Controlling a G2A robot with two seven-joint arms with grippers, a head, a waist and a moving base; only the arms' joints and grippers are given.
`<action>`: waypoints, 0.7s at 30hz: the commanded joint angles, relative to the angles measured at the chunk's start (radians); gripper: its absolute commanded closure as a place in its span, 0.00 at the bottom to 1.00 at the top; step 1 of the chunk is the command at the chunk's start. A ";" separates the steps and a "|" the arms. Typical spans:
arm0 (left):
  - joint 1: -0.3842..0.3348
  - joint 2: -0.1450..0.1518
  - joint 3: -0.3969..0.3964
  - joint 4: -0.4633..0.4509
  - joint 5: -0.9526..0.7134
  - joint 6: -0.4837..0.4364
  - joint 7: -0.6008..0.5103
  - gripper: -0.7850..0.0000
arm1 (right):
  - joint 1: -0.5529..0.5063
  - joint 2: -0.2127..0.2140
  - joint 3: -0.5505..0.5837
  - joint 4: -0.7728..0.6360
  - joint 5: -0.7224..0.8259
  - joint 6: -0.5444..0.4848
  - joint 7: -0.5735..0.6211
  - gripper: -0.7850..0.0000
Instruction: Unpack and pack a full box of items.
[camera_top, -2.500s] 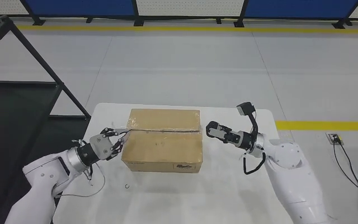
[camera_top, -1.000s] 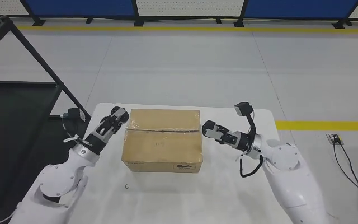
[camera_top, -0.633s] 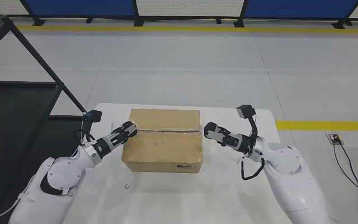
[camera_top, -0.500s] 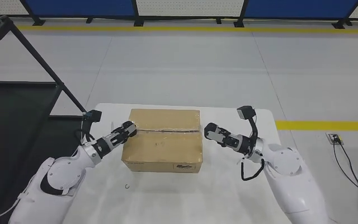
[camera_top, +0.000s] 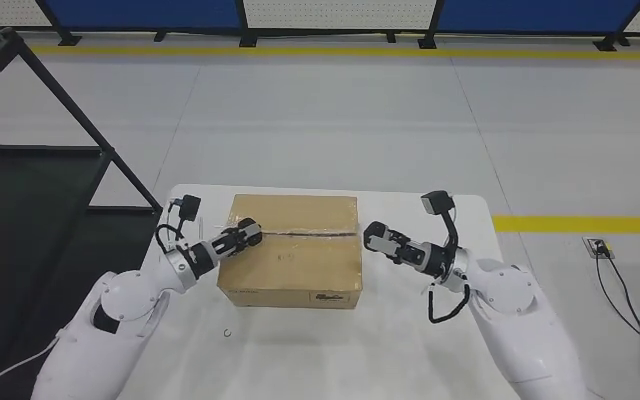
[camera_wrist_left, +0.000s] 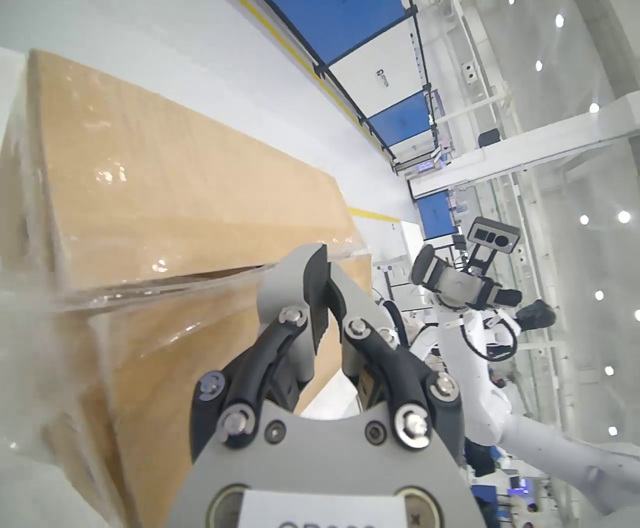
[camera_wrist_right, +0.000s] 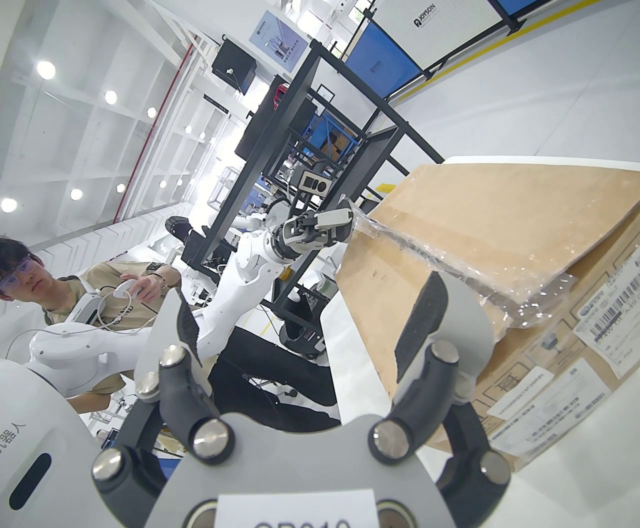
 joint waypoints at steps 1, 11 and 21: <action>-0.033 -0.008 0.025 0.044 -0.010 0.010 -0.025 1.00 | -0.005 0.002 0.003 -0.002 0.003 -0.003 0.000 0.00; -0.102 -0.032 0.067 0.159 -0.017 0.034 -0.023 1.00 | -0.022 0.012 0.011 -0.012 0.010 -0.007 -0.007 0.00; -0.065 -0.024 -0.007 0.164 -0.029 0.082 0.030 1.00 | -0.008 0.016 -0.005 0.000 0.021 -0.011 0.001 0.00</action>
